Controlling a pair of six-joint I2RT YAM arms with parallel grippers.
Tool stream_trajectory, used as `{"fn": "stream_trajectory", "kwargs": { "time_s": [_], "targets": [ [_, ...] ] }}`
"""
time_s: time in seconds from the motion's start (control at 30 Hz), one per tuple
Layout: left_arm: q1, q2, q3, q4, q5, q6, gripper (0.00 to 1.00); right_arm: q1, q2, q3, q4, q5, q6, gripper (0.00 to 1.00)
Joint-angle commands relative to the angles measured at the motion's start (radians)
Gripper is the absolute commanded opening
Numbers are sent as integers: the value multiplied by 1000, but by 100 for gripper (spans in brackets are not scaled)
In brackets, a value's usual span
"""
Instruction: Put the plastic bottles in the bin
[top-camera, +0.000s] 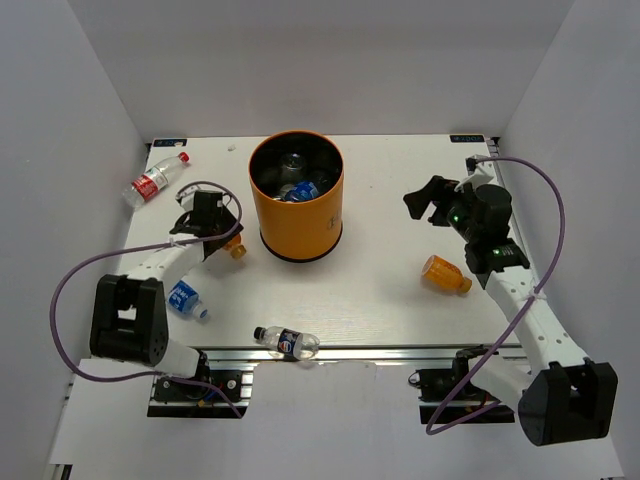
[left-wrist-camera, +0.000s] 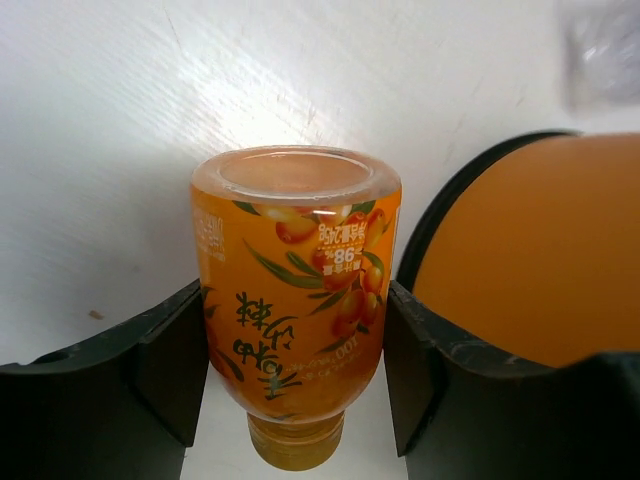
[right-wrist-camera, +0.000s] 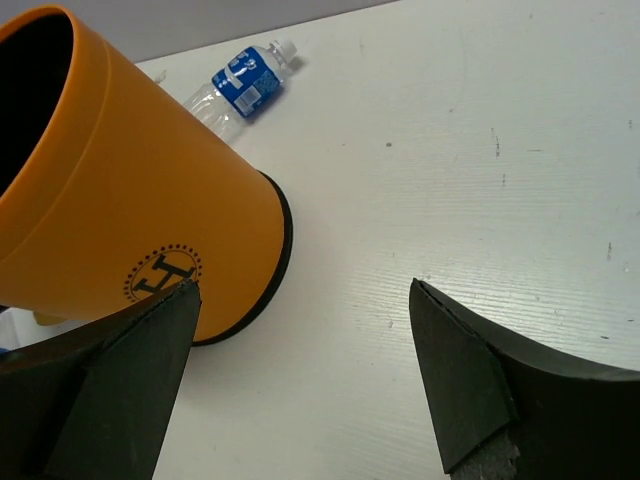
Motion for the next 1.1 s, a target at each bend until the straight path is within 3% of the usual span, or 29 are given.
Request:
{"fn": "stream_trajectory", "kwargs": {
  "time_s": [0.0,0.17,0.27,0.3,0.37,0.43,0.57,0.7,0.77,0.83,0.87,1.07],
  "targets": [
    [-3,-142,99,-78,-129,3,39,-3,-42,-3,21,67,29,89],
    [-2,-256,292,-69,-96,85,36,-4,-45,-19,-68,78,-40,89],
    [-3,-296,351,40,157,186,32,-4,-30,-5,-184,59,-223,89],
    [-4,-295,393,63,332,210,32,-4,-7,23,-230,59,-279,89],
    [-25,-255,441,111,483,280,35,-3,22,52,-358,87,-435,89],
    [-94,-163,550,47,583,361,36,-4,61,84,-390,163,-497,89],
    [-212,-20,720,-81,544,464,37,-4,64,106,-433,254,-613,89],
    [-226,43,760,-104,463,468,40,-4,55,146,-551,239,-600,89],
    [-226,60,774,-119,432,465,65,-3,50,146,-594,239,-578,89],
    [-226,72,780,-113,449,466,79,-3,44,132,-652,251,-568,89],
    [-226,72,780,-104,465,466,97,2,44,107,-657,265,-572,89],
    [-226,136,907,-144,426,477,98,13,84,92,-719,328,-604,89]
  ]
}}
